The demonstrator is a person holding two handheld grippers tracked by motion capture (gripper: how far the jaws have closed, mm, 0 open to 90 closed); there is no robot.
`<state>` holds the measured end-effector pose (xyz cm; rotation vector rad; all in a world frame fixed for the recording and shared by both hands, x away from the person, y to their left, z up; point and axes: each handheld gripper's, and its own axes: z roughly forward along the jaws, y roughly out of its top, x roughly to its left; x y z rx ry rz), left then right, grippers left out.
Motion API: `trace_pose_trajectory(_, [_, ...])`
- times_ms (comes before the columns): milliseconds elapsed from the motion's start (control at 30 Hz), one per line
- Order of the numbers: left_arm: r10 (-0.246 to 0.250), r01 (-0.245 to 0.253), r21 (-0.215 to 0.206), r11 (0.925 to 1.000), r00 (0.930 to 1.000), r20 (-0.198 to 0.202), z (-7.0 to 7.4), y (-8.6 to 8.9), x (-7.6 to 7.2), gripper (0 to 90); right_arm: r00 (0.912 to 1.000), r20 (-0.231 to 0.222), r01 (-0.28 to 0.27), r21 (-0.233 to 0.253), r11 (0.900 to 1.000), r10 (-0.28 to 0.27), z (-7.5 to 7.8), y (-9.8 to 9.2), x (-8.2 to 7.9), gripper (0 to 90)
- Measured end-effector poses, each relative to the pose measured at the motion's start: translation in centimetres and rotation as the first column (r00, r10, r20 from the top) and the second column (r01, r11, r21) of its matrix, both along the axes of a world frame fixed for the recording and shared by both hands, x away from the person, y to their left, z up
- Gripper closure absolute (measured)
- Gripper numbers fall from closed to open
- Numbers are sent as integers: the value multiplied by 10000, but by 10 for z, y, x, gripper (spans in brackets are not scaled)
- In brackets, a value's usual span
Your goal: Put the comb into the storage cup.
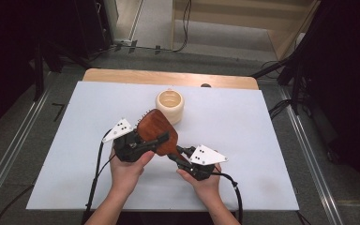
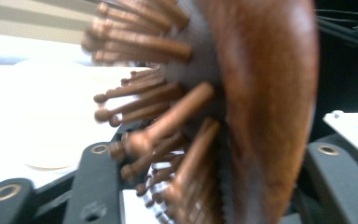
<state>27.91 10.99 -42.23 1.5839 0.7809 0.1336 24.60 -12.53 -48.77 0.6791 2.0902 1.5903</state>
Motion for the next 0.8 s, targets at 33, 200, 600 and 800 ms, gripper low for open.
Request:
trace_pose_trajectory(33, [-111,111,3,9999,9999,59,0,0,0,495,10000,-10,-3,-8,10000,3,0,0,0,693])
trace_pose_trajectory(200, [-563,563,-20,9984,9984,-85,0,0,1,553,9999,-126,-30,-70,10000,29,-2,1,2,693])
trace_pose_trajectory(600, [-627,627,8,9980,9979,-153,2,6,5,601,9976,-559,-391,489,9980,418,3,-4,5,517])
trace_pose_trajectory(800, [-433,433,93,9990,9991,17,6,9,8,601,9917,-1177,-418,940,9947,528,5,-13,11,219])
